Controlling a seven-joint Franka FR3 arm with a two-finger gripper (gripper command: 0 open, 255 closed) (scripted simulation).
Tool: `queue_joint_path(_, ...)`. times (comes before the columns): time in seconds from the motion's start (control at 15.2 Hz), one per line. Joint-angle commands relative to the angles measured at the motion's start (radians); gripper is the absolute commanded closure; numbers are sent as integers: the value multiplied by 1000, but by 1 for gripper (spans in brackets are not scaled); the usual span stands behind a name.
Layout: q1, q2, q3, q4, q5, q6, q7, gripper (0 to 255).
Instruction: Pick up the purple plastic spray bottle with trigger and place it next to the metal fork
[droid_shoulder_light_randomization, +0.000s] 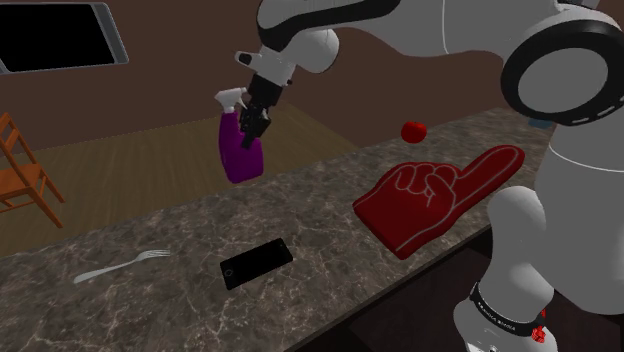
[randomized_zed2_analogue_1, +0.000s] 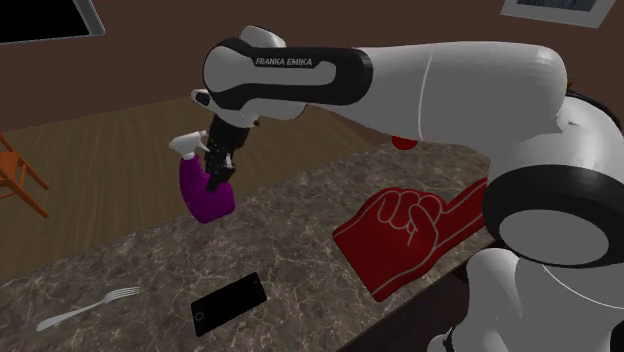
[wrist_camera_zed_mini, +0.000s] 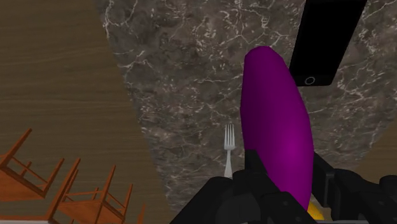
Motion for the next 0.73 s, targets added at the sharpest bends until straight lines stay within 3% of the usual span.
queue_joint_path(0.0,6,46,15,20,30,25,6,255)
queue_joint_path(0.66,17,302,104,199,156,111,69,255)
